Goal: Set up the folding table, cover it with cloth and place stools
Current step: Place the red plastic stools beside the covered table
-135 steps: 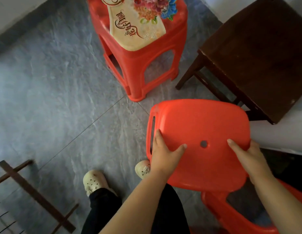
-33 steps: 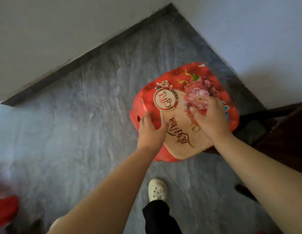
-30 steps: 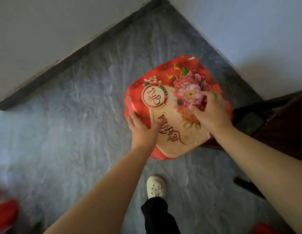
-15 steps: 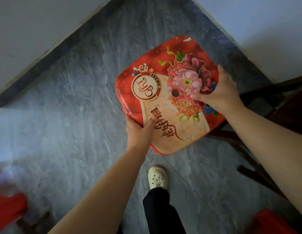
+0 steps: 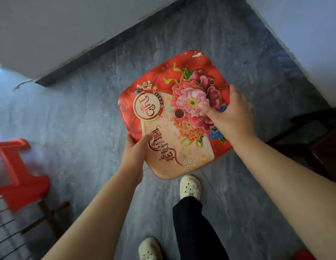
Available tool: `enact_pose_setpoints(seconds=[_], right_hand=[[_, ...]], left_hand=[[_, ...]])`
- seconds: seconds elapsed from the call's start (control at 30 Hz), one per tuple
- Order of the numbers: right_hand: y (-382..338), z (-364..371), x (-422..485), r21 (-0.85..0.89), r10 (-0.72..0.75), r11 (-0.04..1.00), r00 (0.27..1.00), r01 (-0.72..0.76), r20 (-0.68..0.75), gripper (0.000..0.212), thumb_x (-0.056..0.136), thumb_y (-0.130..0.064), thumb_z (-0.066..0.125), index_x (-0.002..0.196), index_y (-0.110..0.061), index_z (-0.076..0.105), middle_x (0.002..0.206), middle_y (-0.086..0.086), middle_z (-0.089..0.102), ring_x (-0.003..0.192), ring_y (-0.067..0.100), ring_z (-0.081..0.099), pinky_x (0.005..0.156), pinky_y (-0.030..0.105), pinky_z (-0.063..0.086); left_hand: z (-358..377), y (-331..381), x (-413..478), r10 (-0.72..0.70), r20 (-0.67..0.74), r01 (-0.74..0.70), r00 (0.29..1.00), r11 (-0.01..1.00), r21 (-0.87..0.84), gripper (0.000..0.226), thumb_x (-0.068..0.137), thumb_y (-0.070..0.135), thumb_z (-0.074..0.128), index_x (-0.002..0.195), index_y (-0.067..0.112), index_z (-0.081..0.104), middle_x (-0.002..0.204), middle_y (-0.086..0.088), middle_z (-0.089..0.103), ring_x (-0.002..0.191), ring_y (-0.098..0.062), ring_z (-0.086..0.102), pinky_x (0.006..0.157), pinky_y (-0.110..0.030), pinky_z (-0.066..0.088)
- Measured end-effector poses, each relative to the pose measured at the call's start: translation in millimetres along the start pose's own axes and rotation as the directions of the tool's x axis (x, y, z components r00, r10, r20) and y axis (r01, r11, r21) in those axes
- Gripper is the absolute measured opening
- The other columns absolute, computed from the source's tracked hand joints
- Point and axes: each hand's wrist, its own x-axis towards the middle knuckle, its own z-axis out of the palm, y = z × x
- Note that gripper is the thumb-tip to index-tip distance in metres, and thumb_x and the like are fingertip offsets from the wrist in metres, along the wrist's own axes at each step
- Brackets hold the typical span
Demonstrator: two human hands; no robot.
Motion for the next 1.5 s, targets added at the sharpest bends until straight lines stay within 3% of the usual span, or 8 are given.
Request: enact_pose_setpoints(seconds=[0.27,0.4,0.53,0.73,0.9,1.03,1.2,1.5], right_hand=[[-50.9,82.6,-174.7,0.101,-0.082,0.993,0.987,0.068,0.136,0.106,0.057,-0.085,0.057,0.139,-0.021,0.038,0.137,0.003,0.051,0.125,0.023,0.050,0.101,0.047,0.045],[-46.2,108.2,-266.9,0.178,-0.058,0.984,0.965,0.012,0.254,0.105,0.055,-0.086,0.061,0.139,-0.028,0.036,0.135,-0.006,0.055,0.122,0.017,0.054,0.100,0.045,0.046],[-27.7,113.7,-335.8,0.199,-0.045,0.979,0.931,-0.030,0.361,0.090,0.063,-0.072,0.069,0.137,-0.033,0.038,0.130,-0.008,0.059,0.116,0.017,0.058,0.098,0.042,0.047],[11.7,118.6,-391.7,0.133,-0.102,0.990,0.869,0.042,0.483,0.097,0.079,-0.025,0.075,0.152,-0.016,0.012,0.153,0.004,0.033,0.138,0.019,0.035,0.105,0.023,0.027],[21.1,130.3,-393.1,0.041,-0.192,0.978,0.822,0.202,0.536,0.084,0.084,-0.027,0.068,0.151,-0.015,0.018,0.159,0.016,0.006,0.147,0.024,0.013,0.117,0.031,0.016],[43.1,120.1,-425.9,0.036,-0.226,0.970,0.845,0.239,0.485,0.074,0.085,-0.021,0.064,0.148,-0.015,0.026,0.159,0.015,0.009,0.146,0.023,0.015,0.114,0.028,0.017],[93.4,90.2,-477.3,0.058,-0.085,0.996,0.893,0.066,0.443,0.071,0.089,-0.021,0.062,0.148,-0.007,0.025,0.154,0.013,0.029,0.142,0.021,0.027,0.112,0.025,0.018],[169.4,3.3,-572.9,0.193,0.265,0.936,0.950,-0.294,0.163,0.067,0.091,-0.031,0.059,0.148,-0.018,0.026,0.151,0.008,0.035,0.139,0.022,0.034,0.112,0.034,0.028]], left_hand=[[-187.0,-92.5,-84.4,0.070,-0.045,-0.073,0.997,0.995,-0.068,0.044,0.088,0.011,0.058,0.130,0.021,0.047,0.114,0.001,0.068,0.088,-0.009,0.068,0.065,-0.021,0.052],[-258.3,-154.5,-129.6,0.065,-0.072,-0.072,0.995,0.993,-0.089,0.058,0.079,0.013,0.067,0.132,0.024,0.046,0.117,-0.002,0.067,0.104,-0.021,0.065,0.089,-0.041,0.052],[-290.4,-213.5,-169.5,0.044,-0.064,-0.050,0.997,0.994,-0.095,0.052,0.081,0.012,0.067,0.128,0.022,0.048,0.116,-0.004,0.068,0.101,-0.021,0.067,0.087,-0.042,0.053],[-303.1,-264.0,-179.7,0.079,-0.152,-0.090,0.985,0.994,-0.064,0.067,0.068,0.021,0.073,0.129,0.021,0.047,0.117,-0.010,0.066,0.104,-0.028,0.065,0.090,-0.047,0.052],[-306.4,-276.0,-171.9,0.185,-0.172,-0.157,0.968,0.974,0.165,0.048,0.087,0.016,0.061,0.132,0.016,0.044,0.124,-0.006,0.061,0.108,-0.022,0.061,0.094,-0.040,0.050],[-298.2,-289.4,-186.1,0.324,-0.162,-0.238,0.932,0.885,0.400,0.054,0.068,0.044,0.063,0.117,0.027,0.051,0.124,-0.002,0.056,0.115,-0.019,0.056,0.099,-0.045,0.046],[-269.0,-323.7,-234.4,0.414,-0.067,-0.289,0.908,0.733,0.616,0.072,0.084,0.033,0.060,0.146,0.012,0.030,0.149,-0.002,0.029,0.140,-0.017,0.023,0.117,-0.036,0.017],[-199.2,-362.1,-315.7,0.252,0.379,-0.448,0.890,0.635,0.629,0.062,0.089,0.029,0.060,0.145,0.018,0.033,0.148,0.000,0.037,0.135,-0.013,0.035,0.113,-0.030,0.025]])
